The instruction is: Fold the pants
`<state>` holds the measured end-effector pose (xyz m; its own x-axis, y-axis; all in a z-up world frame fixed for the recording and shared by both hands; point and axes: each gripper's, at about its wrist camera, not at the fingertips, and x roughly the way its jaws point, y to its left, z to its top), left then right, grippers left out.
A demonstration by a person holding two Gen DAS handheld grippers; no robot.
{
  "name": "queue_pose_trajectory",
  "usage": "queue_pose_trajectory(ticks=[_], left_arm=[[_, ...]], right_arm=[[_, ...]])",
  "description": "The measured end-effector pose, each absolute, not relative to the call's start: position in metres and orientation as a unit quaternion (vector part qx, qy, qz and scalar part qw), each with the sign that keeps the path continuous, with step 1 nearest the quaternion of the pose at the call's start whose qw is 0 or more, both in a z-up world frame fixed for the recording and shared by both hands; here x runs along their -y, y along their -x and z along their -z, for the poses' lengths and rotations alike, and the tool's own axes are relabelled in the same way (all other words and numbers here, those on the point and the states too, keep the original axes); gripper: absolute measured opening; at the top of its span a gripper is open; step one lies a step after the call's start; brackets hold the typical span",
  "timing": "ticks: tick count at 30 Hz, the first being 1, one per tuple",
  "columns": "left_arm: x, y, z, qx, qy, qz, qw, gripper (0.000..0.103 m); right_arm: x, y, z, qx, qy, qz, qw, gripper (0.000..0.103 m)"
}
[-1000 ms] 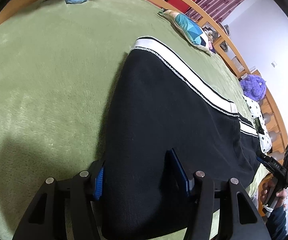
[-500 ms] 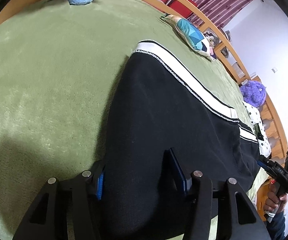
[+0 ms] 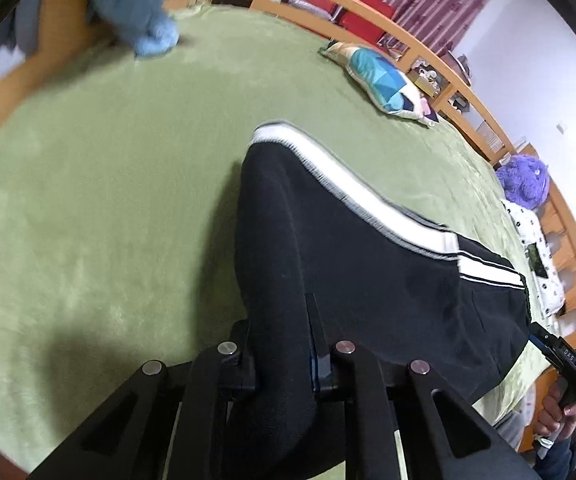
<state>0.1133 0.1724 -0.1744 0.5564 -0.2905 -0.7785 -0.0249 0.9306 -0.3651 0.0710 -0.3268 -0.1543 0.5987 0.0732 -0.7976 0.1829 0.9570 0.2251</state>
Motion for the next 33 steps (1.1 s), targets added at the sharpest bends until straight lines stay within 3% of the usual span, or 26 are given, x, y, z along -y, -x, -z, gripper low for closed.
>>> queue_pose_trajectory(ticks=[7, 17, 22, 25, 29, 33], left_arm=[[-0.102, -0.101, 0.091, -0.434, 0.073, 0.057, 0.896, 0.014], [0.114, -0.092, -0.016, -0.412, -0.07, 0.121, 0.9, 0.014], [0.246, -0.101, -0.007, -0.425, -0.113, 0.187, 0.879, 0.014], [0.308, -0.107, 0.015, -0.465, -0.081, 0.274, 0.838, 0.022], [0.324, -0.108, 0.029, -0.476, -0.068, 0.295, 0.826, 0.036], [0.3, -0.109, 0.037, -0.455, -0.108, 0.244, 0.85, 0.039]], right_arm=[[0.364, -0.052, 0.149, -0.44, -0.129, 0.024, 0.888, 0.063], [0.451, -0.021, 0.147, -0.413, -0.119, 0.042, 0.902, 0.063], [0.505, 0.005, 0.146, -0.409, -0.153, 0.068, 0.897, 0.063], [0.53, 0.02, 0.146, -0.413, -0.161, 0.081, 0.893, 0.063], [0.552, 0.032, 0.148, -0.417, -0.173, 0.084, 0.888, 0.063], [0.558, 0.027, 0.148, -0.402, -0.209, 0.045, 0.89, 0.064]])
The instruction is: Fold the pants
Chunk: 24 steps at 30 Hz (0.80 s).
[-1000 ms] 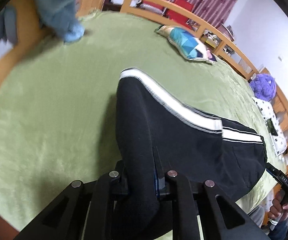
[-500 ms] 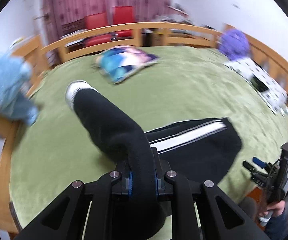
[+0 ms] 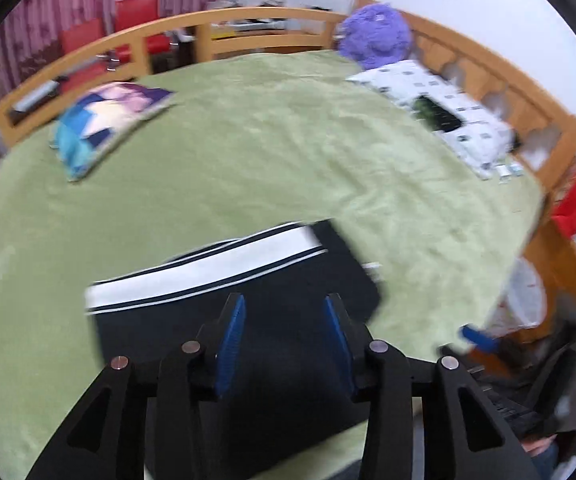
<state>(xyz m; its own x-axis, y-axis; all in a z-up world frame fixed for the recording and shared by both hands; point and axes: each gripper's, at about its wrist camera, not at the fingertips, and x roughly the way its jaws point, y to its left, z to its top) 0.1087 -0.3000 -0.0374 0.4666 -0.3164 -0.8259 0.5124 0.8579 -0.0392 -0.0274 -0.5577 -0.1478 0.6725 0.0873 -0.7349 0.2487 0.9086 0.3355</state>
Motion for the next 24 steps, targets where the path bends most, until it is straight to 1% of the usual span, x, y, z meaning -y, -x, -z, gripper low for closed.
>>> queue_pose_trajectory(ticks=[4, 6, 8, 9, 11, 13, 15, 18, 20, 24], left_arm=[[0.249, -0.123, 0.056, -0.472, -0.098, 0.179, 0.858, 0.04], [0.217, -0.125, 0.066, -0.481, -0.091, 0.15, 0.859, 0.043], [0.189, -0.126, 0.075, -0.489, -0.078, 0.13, 0.859, 0.046], [0.174, -0.125, 0.081, -0.494, -0.071, 0.117, 0.858, 0.047], [0.152, -0.122, 0.092, -0.503, -0.062, 0.099, 0.856, 0.048], [0.134, -0.121, 0.102, -0.51, -0.058, 0.087, 0.854, 0.048], [0.122, -0.116, 0.113, -0.515, -0.055, 0.081, 0.852, 0.048], [0.111, -0.11, 0.126, -0.52, -0.044, 0.086, 0.849, 0.048], [0.11, -0.11, 0.13, -0.52, -0.031, 0.101, 0.848, 0.048], [0.112, -0.108, 0.123, -0.51, -0.011, 0.134, 0.849, 0.048]], right_arm=[[0.544, -0.001, 0.156, -0.399, -0.257, -0.034, 0.879, 0.064], [0.528, -0.024, 0.17, -0.416, -0.248, -0.055, 0.873, 0.067], [0.518, -0.043, 0.189, -0.444, -0.235, -0.048, 0.863, 0.067], [0.514, -0.051, 0.198, -0.461, -0.234, -0.047, 0.855, 0.064], [0.506, -0.065, 0.219, -0.495, -0.24, -0.06, 0.833, 0.039], [0.496, -0.067, 0.218, -0.503, -0.222, -0.062, 0.833, 0.023], [0.487, -0.061, 0.197, -0.487, -0.191, -0.072, 0.849, 0.014], [0.481, -0.051, 0.158, -0.425, -0.177, -0.095, 0.882, 0.013], [0.484, -0.061, 0.144, -0.404, -0.175, -0.089, 0.894, 0.013], [0.509, -0.093, 0.118, -0.373, -0.211, -0.089, 0.899, 0.013]])
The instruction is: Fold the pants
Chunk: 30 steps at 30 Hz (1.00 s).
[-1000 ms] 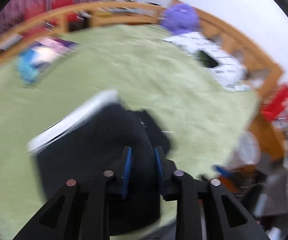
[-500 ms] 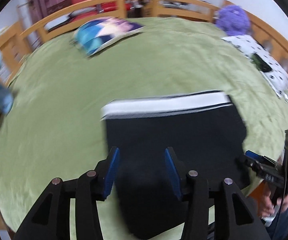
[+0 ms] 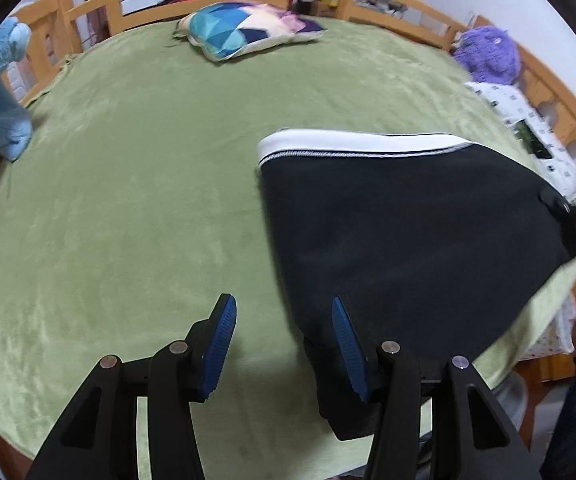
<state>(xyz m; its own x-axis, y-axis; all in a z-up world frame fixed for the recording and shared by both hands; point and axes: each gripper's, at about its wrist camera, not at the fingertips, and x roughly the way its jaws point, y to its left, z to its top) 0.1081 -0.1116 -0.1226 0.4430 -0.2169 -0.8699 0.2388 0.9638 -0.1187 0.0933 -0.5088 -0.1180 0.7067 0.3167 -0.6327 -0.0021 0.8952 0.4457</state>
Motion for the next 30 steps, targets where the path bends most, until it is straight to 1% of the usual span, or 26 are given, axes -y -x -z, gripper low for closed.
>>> queue_pose_trajectory(ticks=[2, 3, 4, 5, 6, 7, 8, 10, 13, 14, 17, 19, 21, 24, 26, 28, 30], left_arm=[[0.115, -0.107, 0.117, -0.499, -0.005, 0.146, 0.854, 0.051], [0.118, -0.107, 0.116, -0.495, -0.001, 0.15, 0.856, 0.057], [0.121, -0.106, 0.118, -0.492, 0.003, 0.158, 0.856, 0.06], [0.125, -0.104, 0.122, -0.495, 0.005, 0.167, 0.853, 0.06], [0.129, -0.103, 0.126, -0.499, 0.004, 0.174, 0.849, 0.06], [0.137, -0.101, 0.134, -0.507, 0.0, 0.182, 0.842, 0.06], [0.143, -0.099, 0.142, -0.515, -0.006, 0.186, 0.837, 0.06], [0.153, -0.094, 0.157, -0.53, -0.018, 0.188, 0.826, 0.06], [0.165, -0.084, 0.178, -0.554, -0.012, 0.204, 0.807, 0.06], [0.171, -0.079, 0.19, -0.568, -0.015, 0.208, 0.796, 0.065], [0.187, -0.067, 0.204, -0.565, -0.075, 0.198, 0.798, 0.067], [0.187, -0.066, 0.198, -0.561, -0.079, 0.208, 0.797, 0.067], [0.175, -0.074, 0.187, -0.568, -0.042, 0.226, 0.791, 0.067], [0.156, -0.089, 0.168, -0.551, -0.012, 0.22, 0.805, 0.068], [0.147, -0.102, 0.16, -0.537, -0.006, 0.21, 0.817, 0.068], [0.14, -0.115, 0.158, -0.534, -0.001, 0.203, 0.821, 0.068], [0.139, -0.133, 0.159, -0.534, 0.001, 0.195, 0.823, 0.068]], right_arm=[[0.516, -0.097, 0.11, -0.362, -0.206, -0.069, 0.907, 0.013], [0.519, -0.101, 0.114, -0.37, -0.194, -0.056, 0.907, 0.013], [0.526, -0.107, 0.124, -0.382, -0.188, -0.048, 0.904, 0.013], [0.529, -0.111, 0.14, -0.406, -0.181, -0.039, 0.895, 0.014], [0.532, -0.114, 0.16, -0.438, -0.169, -0.026, 0.882, 0.017], [0.534, -0.113, 0.173, -0.456, -0.163, -0.017, 0.875, 0.025], [0.537, -0.109, 0.188, -0.467, -0.158, -0.011, 0.87, 0.028], [0.546, -0.094, 0.189, -0.463, -0.168, -0.006, 0.87, 0.038], [0.548, -0.073, 0.171, -0.438, -0.167, -0.005, 0.883, 0.039], [0.546, -0.068, 0.168, -0.434, -0.159, -0.005, 0.887, 0.039], [0.536, -0.059, 0.178, -0.454, -0.149, -0.019, 0.879, 0.044], [0.53, -0.055, 0.193, -0.473, -0.135, -0.015, 0.87, 0.045], [0.529, -0.054, 0.207, -0.493, -0.138, -0.013, 0.859, 0.046], [0.531, -0.054, 0.192, -0.483, -0.13, -0.024, 0.865, 0.046], [0.54, -0.058, 0.172, -0.455, -0.138, -0.022, 0.879, 0.047], [0.545, -0.07, 0.161, -0.439, -0.143, -0.023, 0.887, 0.058], [0.546, -0.095, 0.159, -0.44, -0.142, -0.026, 0.886, 0.059]])
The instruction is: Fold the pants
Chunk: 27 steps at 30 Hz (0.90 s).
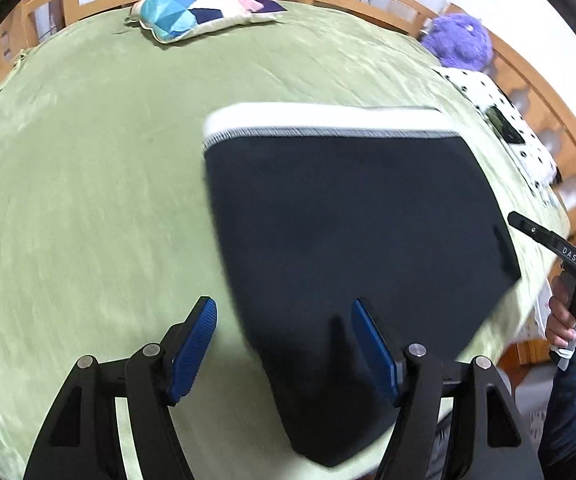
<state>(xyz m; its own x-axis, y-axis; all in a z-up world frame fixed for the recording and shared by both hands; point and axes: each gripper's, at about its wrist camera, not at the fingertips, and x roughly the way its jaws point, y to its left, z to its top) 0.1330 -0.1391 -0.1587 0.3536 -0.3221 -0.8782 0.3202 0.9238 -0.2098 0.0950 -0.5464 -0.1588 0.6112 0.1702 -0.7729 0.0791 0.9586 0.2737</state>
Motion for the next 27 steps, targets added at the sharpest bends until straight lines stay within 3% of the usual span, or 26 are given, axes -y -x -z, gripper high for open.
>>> queue_pose_trajectory(ticks=[4, 7, 15, 17, 18, 20, 23, 27], left_arm=[[0.144, -0.159, 0.168, -0.538, -0.011, 0.184, 0.823, 0.068], [0.149, -0.173, 0.183, -0.551, -0.007, 0.192, 0.812, 0.067], [0.154, -0.188, 0.217, -0.565, 0.039, 0.214, 0.796, 0.07], [0.152, -0.189, 0.222, -0.565, 0.058, 0.216, 0.794, 0.066], [0.152, -0.188, 0.223, -0.561, 0.065, 0.221, 0.795, 0.059], [0.153, -0.183, 0.216, -0.548, 0.063, 0.225, 0.803, 0.028], [0.152, -0.181, 0.202, -0.536, 0.056, 0.223, 0.812, 0.015], [0.137, -0.18, 0.181, -0.529, 0.089, 0.234, 0.811, 0.01]], right_arm=[[0.555, -0.135, 0.182, -0.474, -0.152, -0.034, 0.867, 0.061], [0.565, -0.157, 0.209, -0.491, -0.195, -0.058, 0.847, 0.079], [0.57, -0.174, 0.239, -0.504, -0.247, -0.1, 0.821, 0.083], [0.563, -0.174, 0.238, -0.506, -0.24, -0.098, 0.823, 0.083], [0.563, -0.174, 0.237, -0.506, -0.238, -0.097, 0.823, 0.08], [0.556, -0.175, 0.234, -0.505, -0.234, -0.092, 0.826, 0.071], [0.545, -0.167, 0.216, -0.498, -0.198, -0.074, 0.841, 0.052], [0.535, -0.15, 0.189, -0.478, -0.191, -0.046, 0.856, 0.031]])
